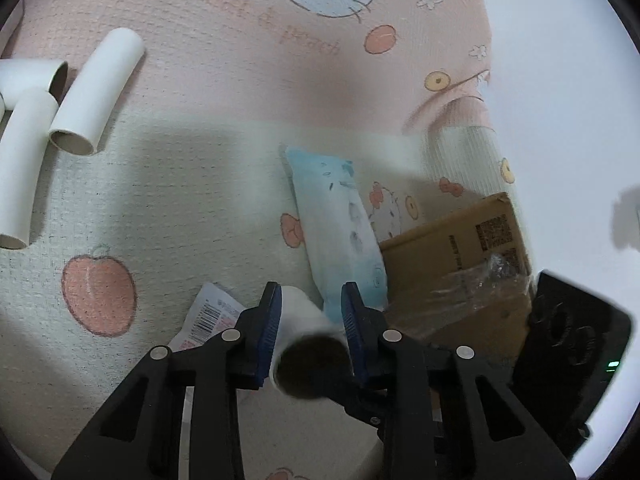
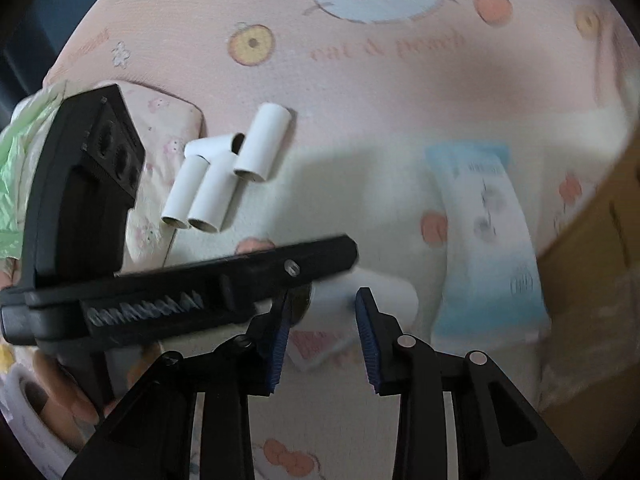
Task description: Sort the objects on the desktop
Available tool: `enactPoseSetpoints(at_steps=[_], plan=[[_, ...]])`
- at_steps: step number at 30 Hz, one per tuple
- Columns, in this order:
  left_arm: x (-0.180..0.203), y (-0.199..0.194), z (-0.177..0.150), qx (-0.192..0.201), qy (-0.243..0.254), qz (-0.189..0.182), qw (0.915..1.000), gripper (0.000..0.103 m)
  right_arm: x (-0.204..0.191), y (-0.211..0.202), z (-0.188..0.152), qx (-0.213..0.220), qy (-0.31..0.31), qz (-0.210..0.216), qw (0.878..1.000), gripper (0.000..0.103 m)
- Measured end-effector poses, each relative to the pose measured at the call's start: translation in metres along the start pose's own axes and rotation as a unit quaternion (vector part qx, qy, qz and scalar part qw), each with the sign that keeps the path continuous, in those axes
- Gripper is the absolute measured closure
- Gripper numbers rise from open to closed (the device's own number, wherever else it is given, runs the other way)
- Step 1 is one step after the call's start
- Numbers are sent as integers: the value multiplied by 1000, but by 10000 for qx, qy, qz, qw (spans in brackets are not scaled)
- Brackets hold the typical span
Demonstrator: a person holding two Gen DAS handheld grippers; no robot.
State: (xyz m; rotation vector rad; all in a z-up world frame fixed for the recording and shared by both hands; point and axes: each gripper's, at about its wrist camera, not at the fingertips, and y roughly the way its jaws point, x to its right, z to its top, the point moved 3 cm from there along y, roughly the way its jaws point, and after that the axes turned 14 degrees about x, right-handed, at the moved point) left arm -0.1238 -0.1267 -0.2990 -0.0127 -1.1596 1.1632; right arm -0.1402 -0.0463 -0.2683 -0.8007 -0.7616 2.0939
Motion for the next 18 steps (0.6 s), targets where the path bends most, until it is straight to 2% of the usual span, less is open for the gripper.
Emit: enactPoseSetpoints(at_steps=[2,4,9,15,18], plan=[[0,2,0,-123,-10,-73,9999,69,11,-11,-13,-48,204,59,9998,73],[-1,1,2,-109,59,66,9999,69,18,-17,-19,-65,329,34,9994,73],[-3,5,2,-210,-55,89,9997,69,32,-15,-27,-195,516,-313,9980,72],[3,7,-10,-498,180,246,9983,69,31,-16,-45,-490,606,-294,9965,72],[1,10,-14,-607,182,363,9973,61,30,-14,-53,-640,620,-287,9956,72]])
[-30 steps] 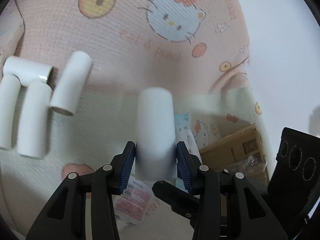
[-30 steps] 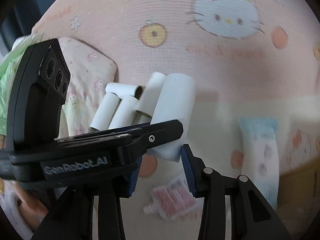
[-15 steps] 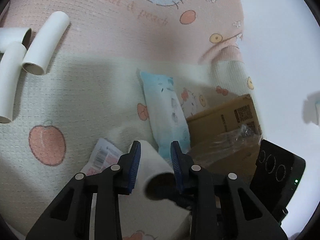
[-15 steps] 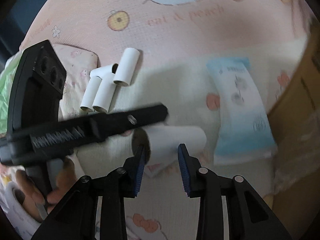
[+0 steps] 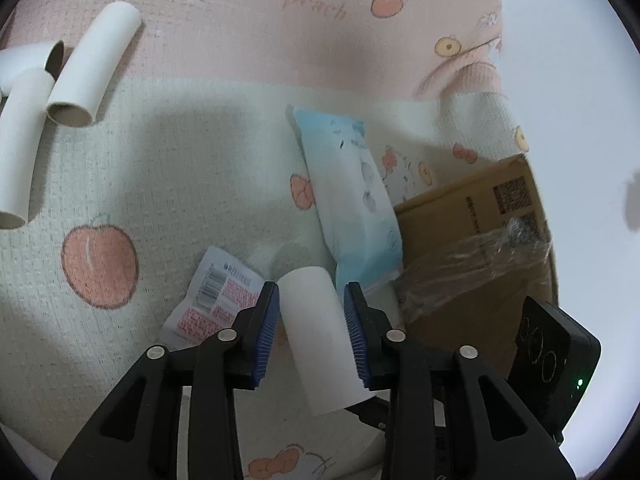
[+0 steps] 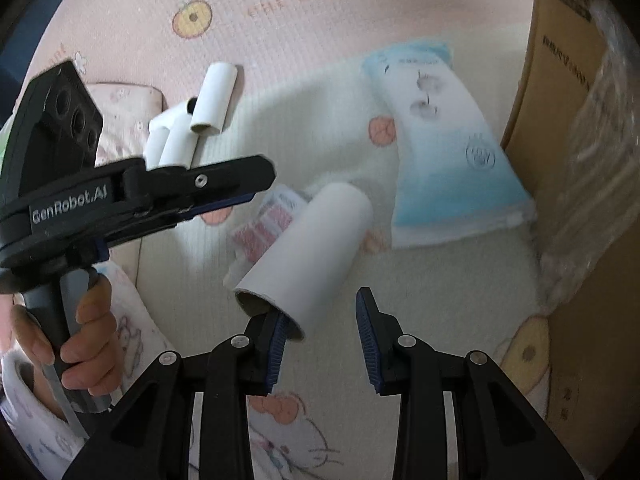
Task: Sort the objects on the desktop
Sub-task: 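Close both grippers around the white tube lying on the mat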
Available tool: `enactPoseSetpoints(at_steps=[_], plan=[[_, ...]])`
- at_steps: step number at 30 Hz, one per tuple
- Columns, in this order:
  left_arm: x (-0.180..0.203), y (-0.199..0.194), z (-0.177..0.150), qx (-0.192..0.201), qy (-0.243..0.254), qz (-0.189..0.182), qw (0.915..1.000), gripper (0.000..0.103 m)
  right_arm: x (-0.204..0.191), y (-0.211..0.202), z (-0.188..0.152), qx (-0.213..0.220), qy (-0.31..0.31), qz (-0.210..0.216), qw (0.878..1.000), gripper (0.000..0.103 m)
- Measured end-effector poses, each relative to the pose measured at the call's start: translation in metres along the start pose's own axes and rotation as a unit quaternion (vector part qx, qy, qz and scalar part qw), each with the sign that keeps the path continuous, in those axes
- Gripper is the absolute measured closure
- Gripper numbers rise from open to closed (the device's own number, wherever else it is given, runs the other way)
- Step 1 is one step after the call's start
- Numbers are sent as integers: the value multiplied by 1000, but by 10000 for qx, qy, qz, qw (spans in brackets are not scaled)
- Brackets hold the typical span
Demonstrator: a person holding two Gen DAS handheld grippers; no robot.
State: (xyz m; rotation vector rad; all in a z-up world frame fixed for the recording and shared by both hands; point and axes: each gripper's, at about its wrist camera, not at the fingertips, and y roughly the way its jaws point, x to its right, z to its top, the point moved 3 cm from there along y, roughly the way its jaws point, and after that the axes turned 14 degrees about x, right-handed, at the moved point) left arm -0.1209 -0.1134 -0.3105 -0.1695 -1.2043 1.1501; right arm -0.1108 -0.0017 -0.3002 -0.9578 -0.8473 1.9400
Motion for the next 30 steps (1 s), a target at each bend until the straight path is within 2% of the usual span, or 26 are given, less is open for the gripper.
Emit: enactPoseSetpoints(at_steps=[2,4,7,12,18,21,24,27,30], plan=[[-2,1,-1,-43,-63,75,9999,53,1,1,-4,-83,-13,-39,10000,72],[-6,2,-2,-88,-192,129,9997,47,0,2,-7,-204,-36,-24,9998,67],[-11,0,-3,-46,-330,224,9992,44,-1,-1,-11,-213,-104,-17,9997,50],[-12,-2,-6,-1,-391,288,9988,42,-2,-8,-12,-78,52,326,9994,41],[-6,3,-14,-258,-342,74,9991,42,9,-5,-11,55,668,490,9965,41],[-3,6,-17,-295,-290,49,9991,42,18,3,-16,96,1183,412,9921,41],[-3,11,-21,-452,-421,-100,9980,42,22,10,-19,64,1373,321,9900,41],[-5,19,-26,-633,-525,-157,9965,50,24,15,-21,110,1509,244,9882,41],[-5,26,-29,-737,-439,-22,9963,56,22,21,-21,88,1578,290,9870,41]])
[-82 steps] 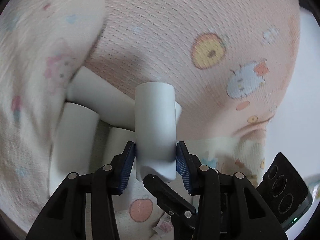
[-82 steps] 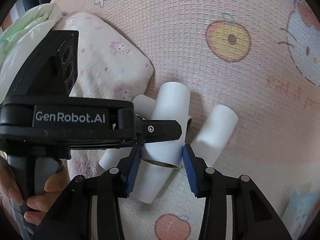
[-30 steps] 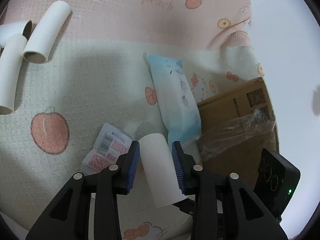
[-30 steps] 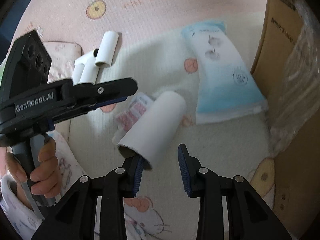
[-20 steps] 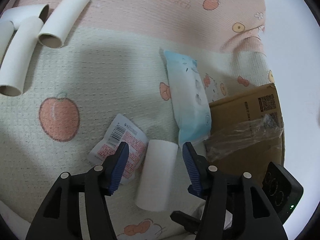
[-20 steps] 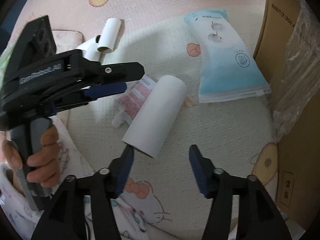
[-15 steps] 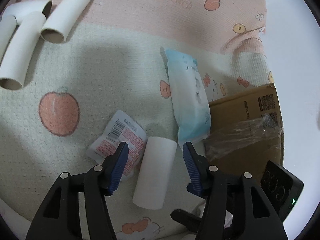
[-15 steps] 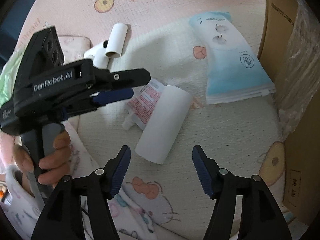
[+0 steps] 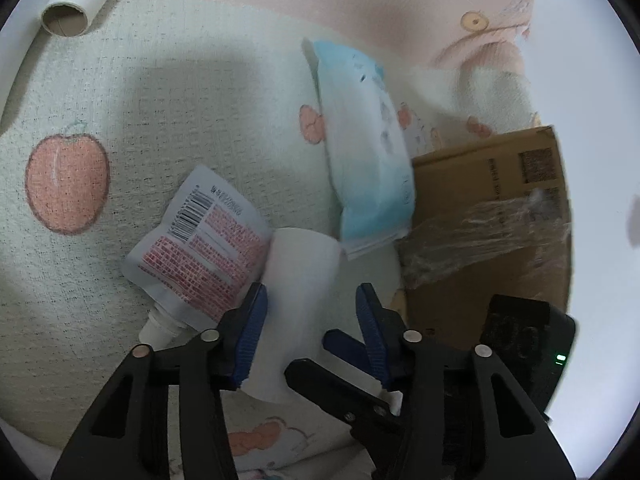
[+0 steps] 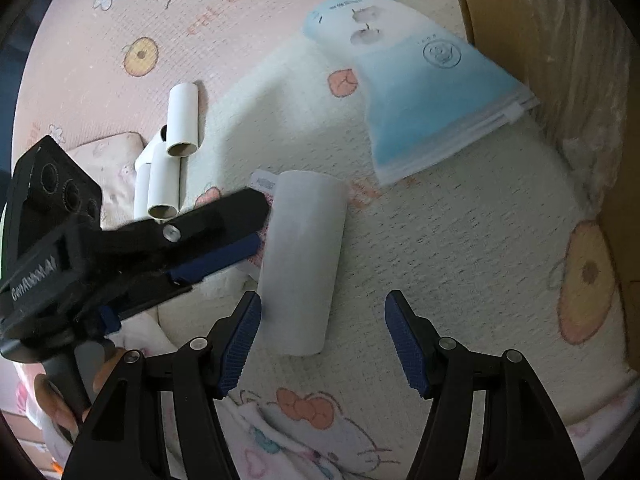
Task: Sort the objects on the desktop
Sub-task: 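Close both grippers around the white tube lying on the mat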
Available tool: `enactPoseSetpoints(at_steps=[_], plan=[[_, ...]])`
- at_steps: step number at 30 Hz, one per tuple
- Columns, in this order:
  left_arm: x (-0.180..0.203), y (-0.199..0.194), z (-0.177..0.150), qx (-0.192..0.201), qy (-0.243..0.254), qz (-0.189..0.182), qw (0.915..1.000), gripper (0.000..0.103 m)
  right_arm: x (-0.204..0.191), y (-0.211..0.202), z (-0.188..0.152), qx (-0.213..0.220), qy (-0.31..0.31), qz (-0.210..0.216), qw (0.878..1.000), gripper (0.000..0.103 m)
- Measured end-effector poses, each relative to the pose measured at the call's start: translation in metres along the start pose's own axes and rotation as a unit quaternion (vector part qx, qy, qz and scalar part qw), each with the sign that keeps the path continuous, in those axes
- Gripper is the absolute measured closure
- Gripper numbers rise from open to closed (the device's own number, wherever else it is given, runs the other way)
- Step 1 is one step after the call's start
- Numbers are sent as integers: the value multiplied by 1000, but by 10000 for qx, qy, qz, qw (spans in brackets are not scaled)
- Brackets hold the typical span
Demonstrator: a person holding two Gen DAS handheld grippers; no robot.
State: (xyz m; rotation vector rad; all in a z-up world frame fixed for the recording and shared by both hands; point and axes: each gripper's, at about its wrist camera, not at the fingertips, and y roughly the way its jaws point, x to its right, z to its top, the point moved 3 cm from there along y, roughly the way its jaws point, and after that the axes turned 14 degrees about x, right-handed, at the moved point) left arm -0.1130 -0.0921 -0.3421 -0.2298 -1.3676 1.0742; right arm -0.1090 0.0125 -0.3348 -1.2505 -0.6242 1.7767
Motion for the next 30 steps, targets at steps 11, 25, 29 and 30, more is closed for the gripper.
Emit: enactPoseSetpoints(at_steps=[11,25,29,30], plan=[[-2,14,-1,-156,-52,-35,9999,62,-11,12,-6,153,-34,237,9996,56],[8,6,-5,-124,215,-236,9994,58,-12,4,-5,216,-275,201,9992,56],[16,0,-6,-53,459,-136,9988,56,-29,-13,1,440,-715,235,9962,58],[18,-1,-7,-80,440,-198,9988,56,-36,-19,3,508,-830,356,9946,58]])
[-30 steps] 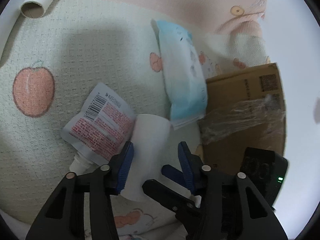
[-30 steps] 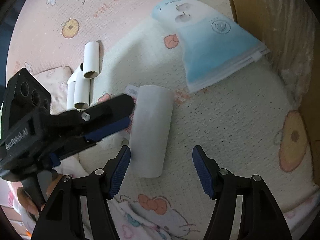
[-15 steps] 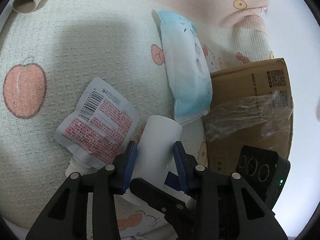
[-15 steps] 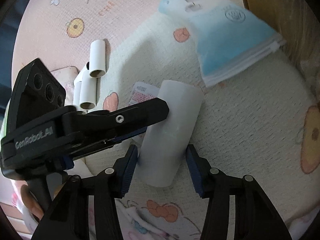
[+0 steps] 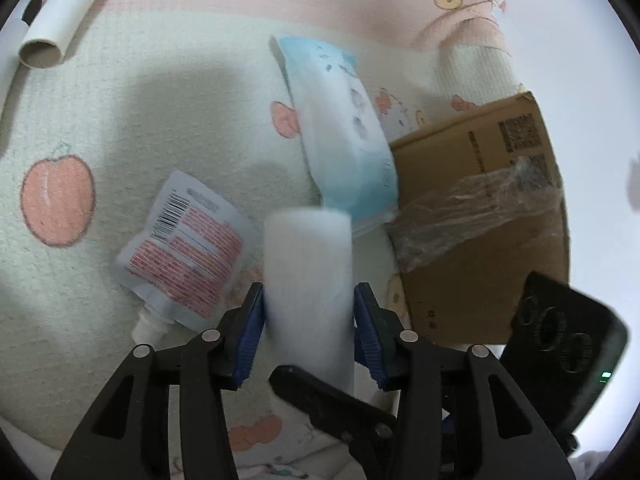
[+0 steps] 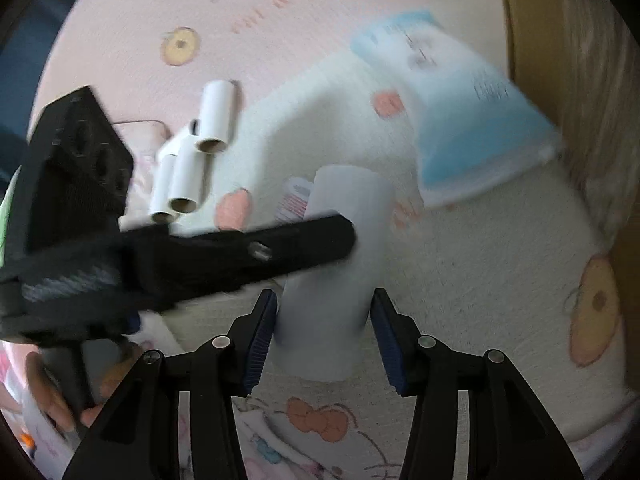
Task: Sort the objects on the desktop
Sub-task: 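Close both grippers around the white tube lying on the mat, then lift the held tube and carry it toward the cardboard box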
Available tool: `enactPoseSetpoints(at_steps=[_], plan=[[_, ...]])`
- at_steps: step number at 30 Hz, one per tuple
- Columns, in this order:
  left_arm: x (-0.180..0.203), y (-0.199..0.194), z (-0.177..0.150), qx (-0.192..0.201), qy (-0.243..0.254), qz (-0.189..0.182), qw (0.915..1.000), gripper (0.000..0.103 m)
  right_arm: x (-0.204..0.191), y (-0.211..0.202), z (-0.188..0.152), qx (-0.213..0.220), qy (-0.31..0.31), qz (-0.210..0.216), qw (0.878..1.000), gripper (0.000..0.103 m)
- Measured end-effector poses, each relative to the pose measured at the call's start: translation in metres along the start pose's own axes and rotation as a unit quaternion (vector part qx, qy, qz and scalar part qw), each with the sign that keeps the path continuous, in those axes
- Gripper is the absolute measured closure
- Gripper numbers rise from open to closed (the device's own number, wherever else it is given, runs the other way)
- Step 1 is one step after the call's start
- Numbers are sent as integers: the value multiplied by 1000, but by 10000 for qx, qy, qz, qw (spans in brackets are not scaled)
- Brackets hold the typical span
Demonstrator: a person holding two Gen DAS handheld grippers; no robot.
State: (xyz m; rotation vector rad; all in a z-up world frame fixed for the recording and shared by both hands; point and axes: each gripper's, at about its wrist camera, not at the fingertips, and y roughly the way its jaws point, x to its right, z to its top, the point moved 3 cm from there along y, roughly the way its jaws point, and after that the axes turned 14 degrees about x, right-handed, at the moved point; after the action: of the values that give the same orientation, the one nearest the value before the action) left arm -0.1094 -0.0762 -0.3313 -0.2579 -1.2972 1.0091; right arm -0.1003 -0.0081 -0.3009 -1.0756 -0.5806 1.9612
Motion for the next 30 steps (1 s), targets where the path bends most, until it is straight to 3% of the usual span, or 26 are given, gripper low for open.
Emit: enactPoseSetpoints(at_steps=[4,16,21,30], plan=[[6,-8,2,132,144,66,9998,56,-13,-9,6,90,-423,-36,9991,58],[25,-42,10,559,-85,-82,9984,56,-29,-39,20,403,-700,283,9963,60],[44,-54,15,670,67,-122,9977,56,-33,-57,27,552,-797,435,9943,60],[102,-68,25,932,822,128,9922,56,-28,-88,45,877,-981,479,9901,60]])
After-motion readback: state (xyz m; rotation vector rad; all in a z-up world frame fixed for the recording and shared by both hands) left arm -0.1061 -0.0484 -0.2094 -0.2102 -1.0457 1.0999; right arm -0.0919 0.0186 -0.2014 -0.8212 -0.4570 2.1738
